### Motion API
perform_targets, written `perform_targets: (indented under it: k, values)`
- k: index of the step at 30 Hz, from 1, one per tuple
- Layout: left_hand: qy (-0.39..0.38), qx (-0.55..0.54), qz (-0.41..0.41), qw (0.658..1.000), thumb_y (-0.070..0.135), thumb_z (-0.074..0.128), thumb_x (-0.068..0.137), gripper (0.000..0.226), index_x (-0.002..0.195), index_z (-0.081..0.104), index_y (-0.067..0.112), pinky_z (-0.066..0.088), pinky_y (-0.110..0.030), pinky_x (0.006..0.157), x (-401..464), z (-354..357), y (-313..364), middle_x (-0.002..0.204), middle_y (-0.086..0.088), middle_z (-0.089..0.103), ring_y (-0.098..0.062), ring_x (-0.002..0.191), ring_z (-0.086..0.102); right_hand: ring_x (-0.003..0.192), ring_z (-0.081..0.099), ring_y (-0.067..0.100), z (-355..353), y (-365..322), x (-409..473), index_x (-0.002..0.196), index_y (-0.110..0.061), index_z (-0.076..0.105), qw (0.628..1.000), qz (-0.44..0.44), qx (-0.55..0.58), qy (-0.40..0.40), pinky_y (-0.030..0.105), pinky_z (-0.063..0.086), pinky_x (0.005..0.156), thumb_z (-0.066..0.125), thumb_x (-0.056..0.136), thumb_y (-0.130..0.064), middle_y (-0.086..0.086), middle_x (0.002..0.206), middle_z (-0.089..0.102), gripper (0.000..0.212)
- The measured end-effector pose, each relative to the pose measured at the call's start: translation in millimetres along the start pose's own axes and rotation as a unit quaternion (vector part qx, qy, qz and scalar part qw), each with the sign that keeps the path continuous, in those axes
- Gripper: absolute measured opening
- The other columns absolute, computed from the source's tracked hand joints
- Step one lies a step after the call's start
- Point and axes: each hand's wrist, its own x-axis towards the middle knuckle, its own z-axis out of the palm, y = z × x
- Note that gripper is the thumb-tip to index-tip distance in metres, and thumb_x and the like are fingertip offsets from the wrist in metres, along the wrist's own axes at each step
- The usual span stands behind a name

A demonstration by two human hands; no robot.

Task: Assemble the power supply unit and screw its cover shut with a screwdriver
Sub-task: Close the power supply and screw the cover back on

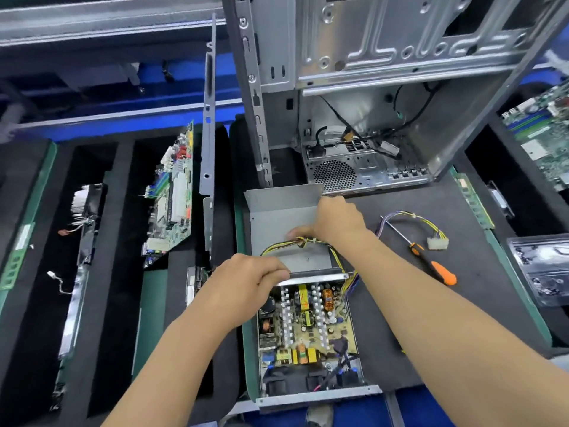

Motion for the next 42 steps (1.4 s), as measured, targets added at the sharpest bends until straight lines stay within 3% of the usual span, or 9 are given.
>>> perform_targets:
  k: [7,12,15,20,23,31,34,37,42]
  values:
    - [-0.009,-0.002,-0.007,1.000,0.031,0.057,0.101,0.020,0.099,0.076,0.026,0.053,-0.034,0.075,0,-1,1,0.076,0.011,0.068,-0.011,0.073,0.061,0.110,0.060,0.033,-6,11,7,0.109,-0.008,0.068,0.998,0.020,0.057,-0.017,0.036,0.053,0.085,0.080,0.080,-0.030,0.014,0.118,0.060,0.038]
    - [-0.015,-0.003,-0.012,1.000,0.032,0.057,0.101,0.020,0.101,0.076,0.027,0.054,-0.036,0.076,1,-2,2,0.079,0.007,0.071,-0.013,0.074,0.064,0.109,0.060,0.040,-12,32,3,0.115,-0.009,0.067,0.998,0.028,0.052,-0.023,0.040,0.053,0.087,0.065,0.092,-0.010,0.017,0.127,0.054,0.023]
    - [-0.010,-0.006,-0.017,1.000,0.032,0.057,0.101,0.020,0.100,0.076,0.027,0.054,-0.036,0.075,1,-2,2,0.077,0.007,0.071,-0.012,0.072,0.063,0.104,0.059,0.042,-17,37,0,0.114,-0.007,0.065,0.999,0.025,0.048,0.000,0.037,0.046,0.077,0.064,0.095,-0.022,0.019,0.124,0.052,0.024]
    - [-0.009,-0.011,-0.019,1.000,0.033,0.057,0.101,0.020,0.098,0.076,0.027,0.054,-0.036,0.075,1,-1,2,0.077,0.007,0.071,-0.012,0.071,0.063,0.098,0.058,0.037,-11,19,-9,0.098,-0.013,0.055,0.997,-0.025,0.044,-0.059,0.035,0.042,0.075,0.080,0.071,-0.060,0.012,0.110,0.055,0.060]
    - [-0.010,-0.012,-0.018,1.000,0.033,0.057,0.101,0.020,0.100,0.076,0.026,0.054,-0.037,0.076,1,-1,3,0.080,0.007,0.072,-0.013,0.076,0.065,0.103,0.054,0.035,-6,10,-14,0.112,-0.013,0.053,0.995,-0.034,0.035,-0.083,0.035,0.042,0.075,0.088,0.061,-0.057,0.009,0.108,0.052,0.076]
    - [-0.003,-0.022,-0.020,1.000,0.031,0.059,0.100,0.019,0.098,0.077,0.026,0.055,-0.036,0.076,1,0,2,0.080,0.010,0.072,-0.010,0.075,0.065,0.105,0.060,0.041,-11,26,-12,0.108,-0.009,0.068,1.000,-0.019,-0.001,-0.018,0.042,0.054,0.085,0.068,0.089,-0.012,0.016,0.120,0.055,0.020]
    - [-0.002,-0.023,-0.020,1.000,0.031,0.059,0.100,0.019,0.097,0.077,0.026,0.055,-0.037,0.076,2,0,1,0.080,0.009,0.072,-0.011,0.075,0.065,0.104,0.058,0.040,-15,27,-13,0.108,-0.011,0.065,0.999,-0.033,0.002,-0.008,0.040,0.050,0.080,0.074,0.085,-0.025,0.014,0.117,0.053,0.028]
    - [-0.003,-0.021,-0.017,1.000,0.031,0.059,0.100,0.019,0.100,0.077,0.025,0.055,-0.039,0.077,2,0,1,0.081,0.007,0.073,-0.013,0.075,0.065,0.102,0.059,0.038,-15,15,-15,0.105,-0.012,0.066,0.996,-0.049,0.025,-0.074,0.039,0.053,0.085,0.081,0.074,-0.052,0.012,0.111,0.058,0.053]
    - [-0.001,-0.005,-0.021,1.000,0.033,0.057,0.101,0.020,0.102,0.076,0.027,0.055,-0.039,0.077,1,1,3,0.082,0.004,0.073,-0.018,0.077,0.066,0.088,0.053,0.034,-4,-1,-20,0.104,-0.011,0.066,0.993,-0.067,-0.016,-0.091,0.040,0.054,0.079,0.082,0.077,-0.032,0.011,0.111,0.056,0.038]
